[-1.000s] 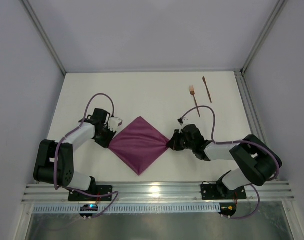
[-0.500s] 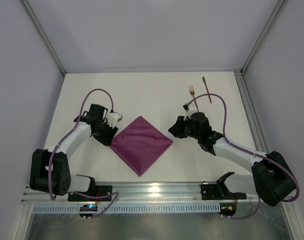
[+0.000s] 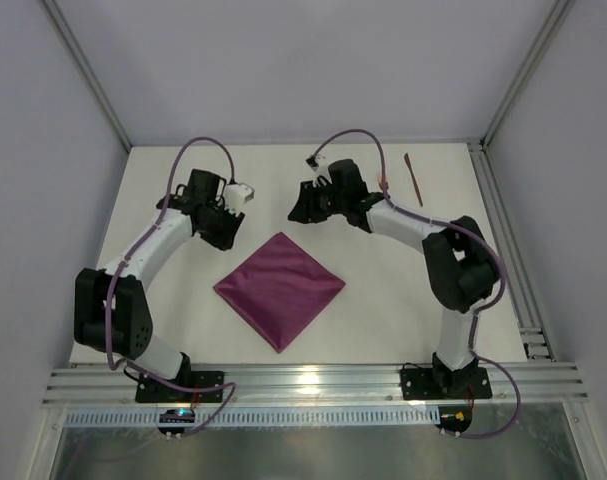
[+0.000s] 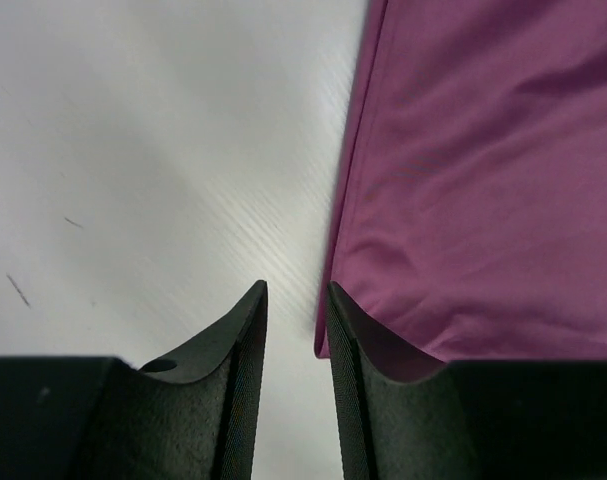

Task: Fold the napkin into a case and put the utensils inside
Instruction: Pick up the top corner of the square-folded napkin from the center of the board.

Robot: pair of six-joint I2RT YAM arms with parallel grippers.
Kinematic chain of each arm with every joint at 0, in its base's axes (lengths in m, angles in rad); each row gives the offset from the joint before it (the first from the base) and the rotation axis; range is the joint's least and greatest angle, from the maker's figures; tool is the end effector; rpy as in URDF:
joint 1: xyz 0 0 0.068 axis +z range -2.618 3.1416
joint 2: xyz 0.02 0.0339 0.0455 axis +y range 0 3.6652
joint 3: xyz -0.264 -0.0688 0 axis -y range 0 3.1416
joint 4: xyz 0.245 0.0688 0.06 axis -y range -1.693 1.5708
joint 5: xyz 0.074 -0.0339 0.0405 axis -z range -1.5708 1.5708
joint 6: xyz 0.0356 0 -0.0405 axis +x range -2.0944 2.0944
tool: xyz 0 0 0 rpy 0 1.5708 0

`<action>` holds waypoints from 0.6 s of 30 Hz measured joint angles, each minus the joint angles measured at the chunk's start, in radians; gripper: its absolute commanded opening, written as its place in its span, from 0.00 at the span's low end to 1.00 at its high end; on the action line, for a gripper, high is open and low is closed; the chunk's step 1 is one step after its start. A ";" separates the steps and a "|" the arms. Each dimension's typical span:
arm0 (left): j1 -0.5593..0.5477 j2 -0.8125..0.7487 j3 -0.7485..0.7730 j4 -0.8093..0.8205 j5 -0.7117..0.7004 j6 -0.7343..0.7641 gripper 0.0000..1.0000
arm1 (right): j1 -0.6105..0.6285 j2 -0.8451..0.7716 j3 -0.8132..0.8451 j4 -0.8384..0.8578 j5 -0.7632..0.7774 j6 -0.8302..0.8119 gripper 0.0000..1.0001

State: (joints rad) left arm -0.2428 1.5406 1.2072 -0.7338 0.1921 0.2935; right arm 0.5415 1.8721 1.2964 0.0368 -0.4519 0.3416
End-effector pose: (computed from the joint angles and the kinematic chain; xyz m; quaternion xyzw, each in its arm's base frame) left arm 0.3049 -0.0825 0.2585 0.2785 0.9232 -0.0866 0.2503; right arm 0.3583 0.2337 0.2281 -0.1946 0.8325 0.3817 0.3514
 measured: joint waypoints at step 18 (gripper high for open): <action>0.008 -0.063 -0.338 0.038 -0.137 -0.002 0.32 | 0.052 0.373 0.325 -0.255 0.010 -0.014 0.30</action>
State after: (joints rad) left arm -0.2348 1.4776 0.8692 -0.6960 0.0555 0.2913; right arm 0.5934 2.2452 1.6211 -0.2184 -0.4423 0.3271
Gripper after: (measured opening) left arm 0.319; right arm 0.332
